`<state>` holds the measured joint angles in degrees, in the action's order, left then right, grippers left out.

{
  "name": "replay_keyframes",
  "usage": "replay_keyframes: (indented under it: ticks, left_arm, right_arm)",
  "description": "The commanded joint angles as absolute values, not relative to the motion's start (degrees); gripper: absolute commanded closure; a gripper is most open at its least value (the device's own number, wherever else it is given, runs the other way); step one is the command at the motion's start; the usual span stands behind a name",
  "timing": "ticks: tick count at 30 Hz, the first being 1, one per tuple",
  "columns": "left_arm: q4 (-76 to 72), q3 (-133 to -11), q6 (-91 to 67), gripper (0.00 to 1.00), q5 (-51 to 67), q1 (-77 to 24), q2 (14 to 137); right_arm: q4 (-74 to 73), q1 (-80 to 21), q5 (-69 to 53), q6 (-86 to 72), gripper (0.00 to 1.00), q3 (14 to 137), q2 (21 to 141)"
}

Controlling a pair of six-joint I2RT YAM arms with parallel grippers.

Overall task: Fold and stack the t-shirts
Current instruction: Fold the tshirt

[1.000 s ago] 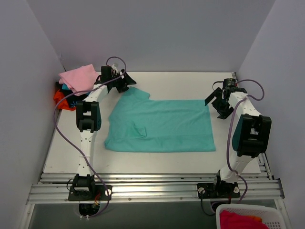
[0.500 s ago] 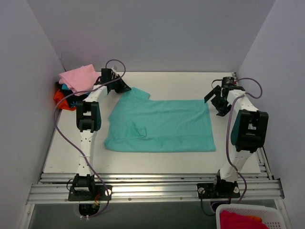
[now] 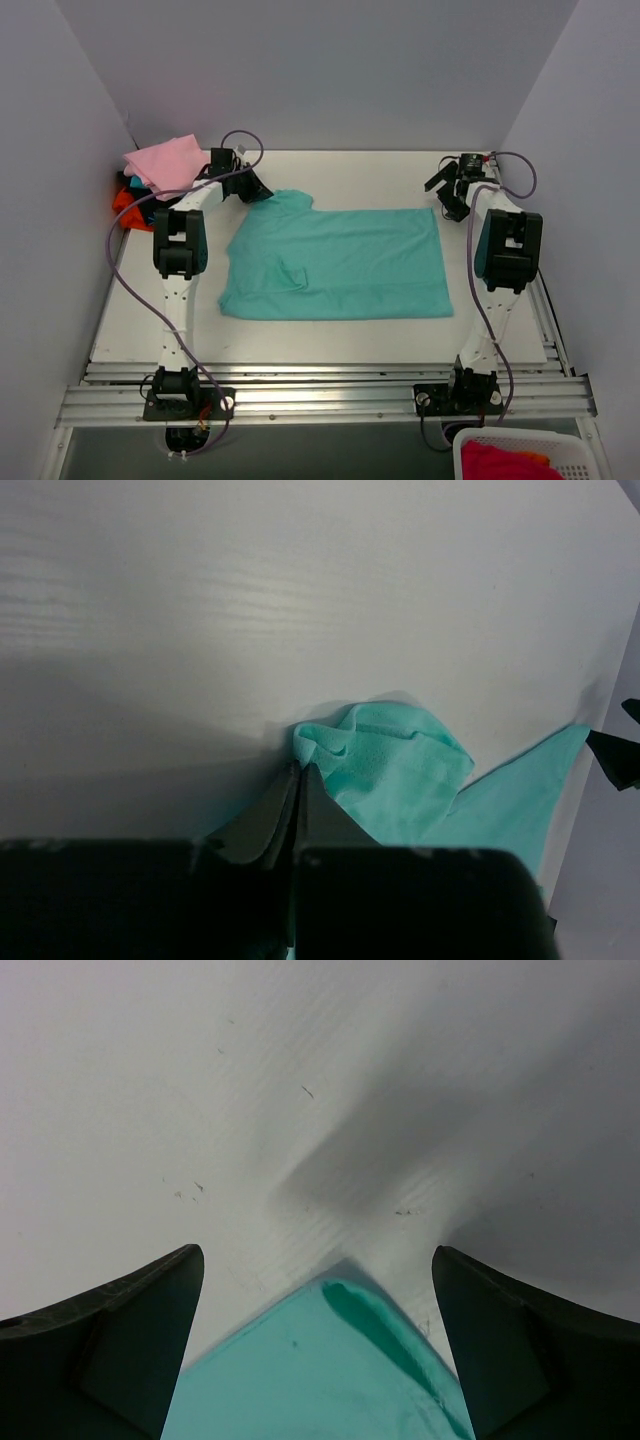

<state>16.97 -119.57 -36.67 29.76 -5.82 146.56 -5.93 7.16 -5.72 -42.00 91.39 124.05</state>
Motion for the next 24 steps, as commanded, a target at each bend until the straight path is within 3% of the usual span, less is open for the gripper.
replay_keyframes:
  ticks: [1,11,24]
  left_arm:
    - [18.5,-117.0,-33.8,0.98,29.5,-5.4,140.3]
    - [18.2,-112.8,-33.3,0.98,29.4,-5.0,137.3]
    - [17.4,-114.3,-34.4,0.98,30.3,-5.0,138.0]
  right_arm:
    - [-4.1,7.4,-5.5,-43.3,0.07,92.0,126.5]
    - [1.8,4.4,-6.2,-47.1,0.14,82.5,123.1]
    - [1.4,1.1,-6.0,-46.9,0.36,81.6,123.4]
